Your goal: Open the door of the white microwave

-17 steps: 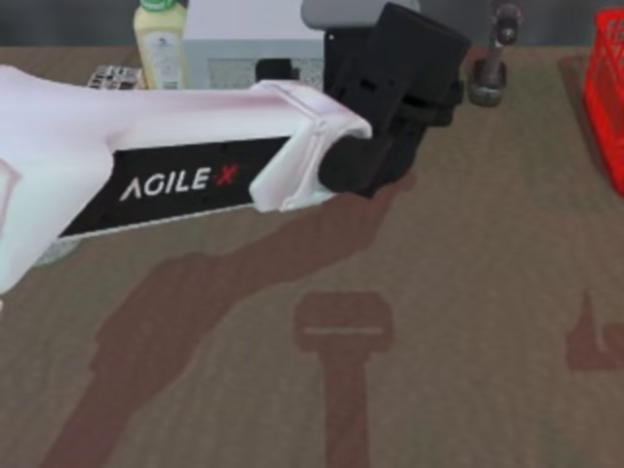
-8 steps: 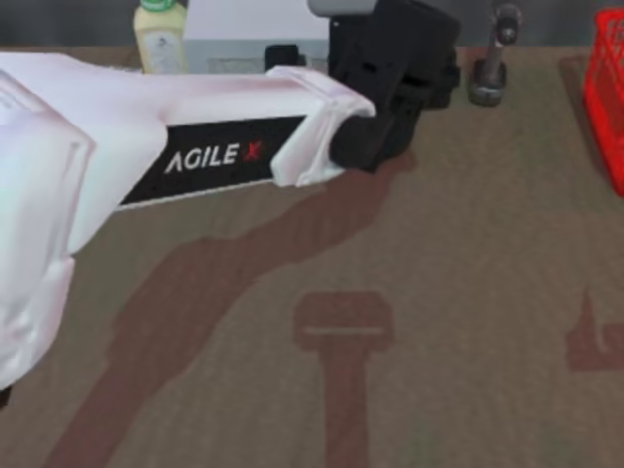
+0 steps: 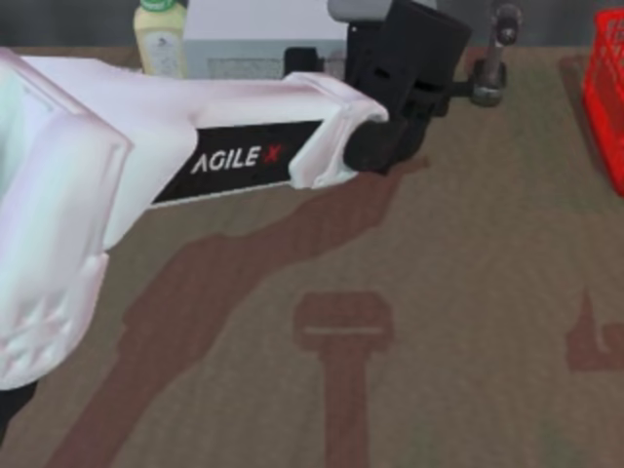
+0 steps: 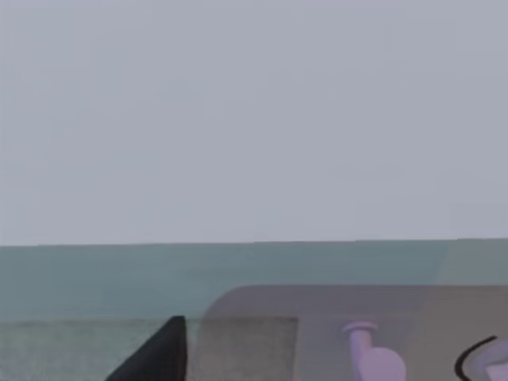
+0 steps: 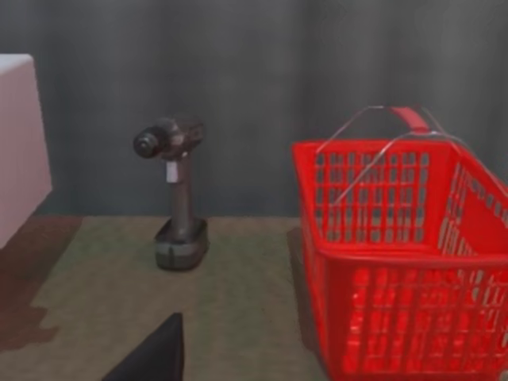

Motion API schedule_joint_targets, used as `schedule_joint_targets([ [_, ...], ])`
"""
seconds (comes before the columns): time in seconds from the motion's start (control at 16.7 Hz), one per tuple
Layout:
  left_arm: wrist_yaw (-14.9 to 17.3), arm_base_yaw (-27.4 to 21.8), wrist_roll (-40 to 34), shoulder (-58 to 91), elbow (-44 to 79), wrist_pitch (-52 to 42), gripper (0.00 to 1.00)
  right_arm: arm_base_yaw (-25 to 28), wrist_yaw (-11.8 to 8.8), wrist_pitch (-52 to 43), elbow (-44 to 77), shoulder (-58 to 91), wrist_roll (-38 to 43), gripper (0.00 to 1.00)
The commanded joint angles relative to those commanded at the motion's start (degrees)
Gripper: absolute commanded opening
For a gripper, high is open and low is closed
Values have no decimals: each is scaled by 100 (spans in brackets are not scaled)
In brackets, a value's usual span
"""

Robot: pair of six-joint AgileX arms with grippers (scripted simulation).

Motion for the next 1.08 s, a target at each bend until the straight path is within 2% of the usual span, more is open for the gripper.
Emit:
schedule_joint_targets([
  [0.78, 0, 0, 0, 0, 0, 0, 2, 0, 0, 0, 0, 0, 0, 100],
  [1.08, 0, 0, 0, 0, 0, 0, 0, 0, 0, 0, 0, 0, 0, 100],
])
